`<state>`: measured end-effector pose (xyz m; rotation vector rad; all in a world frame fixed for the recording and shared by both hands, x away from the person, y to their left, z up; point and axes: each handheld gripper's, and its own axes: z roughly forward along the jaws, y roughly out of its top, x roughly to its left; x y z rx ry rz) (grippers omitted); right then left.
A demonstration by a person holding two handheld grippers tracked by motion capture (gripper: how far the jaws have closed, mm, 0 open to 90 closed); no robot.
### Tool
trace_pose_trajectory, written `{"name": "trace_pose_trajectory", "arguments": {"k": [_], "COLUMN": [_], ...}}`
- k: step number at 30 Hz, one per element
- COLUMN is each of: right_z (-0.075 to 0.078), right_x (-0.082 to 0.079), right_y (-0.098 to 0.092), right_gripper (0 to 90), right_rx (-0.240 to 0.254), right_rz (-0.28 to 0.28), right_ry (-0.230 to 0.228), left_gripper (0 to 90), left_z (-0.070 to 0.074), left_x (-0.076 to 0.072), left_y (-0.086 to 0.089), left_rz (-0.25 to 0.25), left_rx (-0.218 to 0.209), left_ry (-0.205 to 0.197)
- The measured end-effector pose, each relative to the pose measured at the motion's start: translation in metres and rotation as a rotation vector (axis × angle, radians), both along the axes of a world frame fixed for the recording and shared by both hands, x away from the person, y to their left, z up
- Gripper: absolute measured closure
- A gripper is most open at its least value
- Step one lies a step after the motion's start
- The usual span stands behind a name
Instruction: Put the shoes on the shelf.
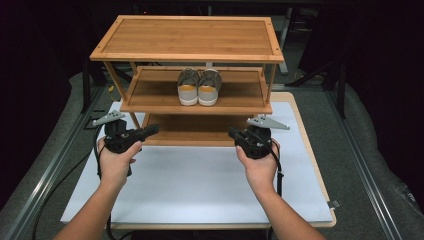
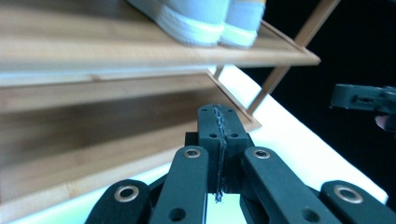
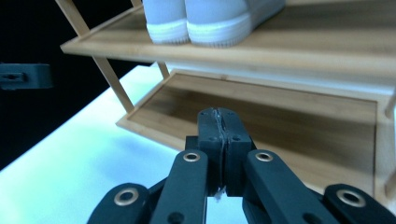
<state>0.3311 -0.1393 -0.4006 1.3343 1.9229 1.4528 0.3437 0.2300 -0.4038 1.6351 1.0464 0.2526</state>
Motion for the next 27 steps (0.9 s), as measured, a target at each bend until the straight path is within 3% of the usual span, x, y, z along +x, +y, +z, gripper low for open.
{"name": "trace_pose_trajectory", "arguments": {"k": [7,10,11,12,13,14,18,20,23,25,27], "right_z": [-0.032,-0.045,-0.057,-0.057,-0.067,-0.067,-0.091,-0.099,-0.105,-0.11,-0.117], "right_x": [-0.023,-0.032,-0.038,-0.038,-0.041,-0.041,-0.05,-0.052,-0.053,-0.053,-0.052], "right_y": [-0.007,-0.01,-0.012,-0.012,-0.015,-0.015,-0.02,-0.023,-0.026,-0.027,-0.027], "right_gripper": [87.3,87.2,87.5,87.5,87.5,87.5,87.0,86.6,86.4,86.0,85.7], "right_rx": [-0.028,-0.056,-0.066,-0.066,-0.047,-0.047,-0.053,-0.052,-0.057,-0.079,-0.09], "right_rz": [-0.012,-0.018,-0.031,-0.031,-0.027,-0.027,-0.043,-0.039,-0.032,-0.031,-0.032], "right_ry": [0.012,0.016,0.023,0.023,0.035,0.035,0.057,0.064,0.07,0.062,0.086], "left_gripper": [89.5,89.2,89.2,89.2,89.0,89.0,87.1,86.3,85.4,84.9,84.6], "left_z": [-0.028,-0.048,-0.062,-0.062,-0.069,-0.075,-0.098,-0.101,-0.11,-0.116,-0.122], "left_x": [-0.019,-0.026,-0.031,-0.031,-0.033,-0.035,-0.043,-0.044,-0.046,-0.047,-0.048], "left_y": [0.013,0.022,0.026,0.026,0.028,0.029,0.036,0.036,0.034,0.033,0.029], "left_rz": [-0.004,0.003,0.006,0.006,0.007,0.009,0.02,0.02,0.001,0.001,-0.003], "left_rx": [0.029,0.022,0.022,0.022,0.024,0.025,0.071,0.08,0.127,0.131,0.147], "left_ry": [0.0,0.038,0.07,0.07,0.084,0.096,0.103,0.101,0.088,0.099,0.109]}}
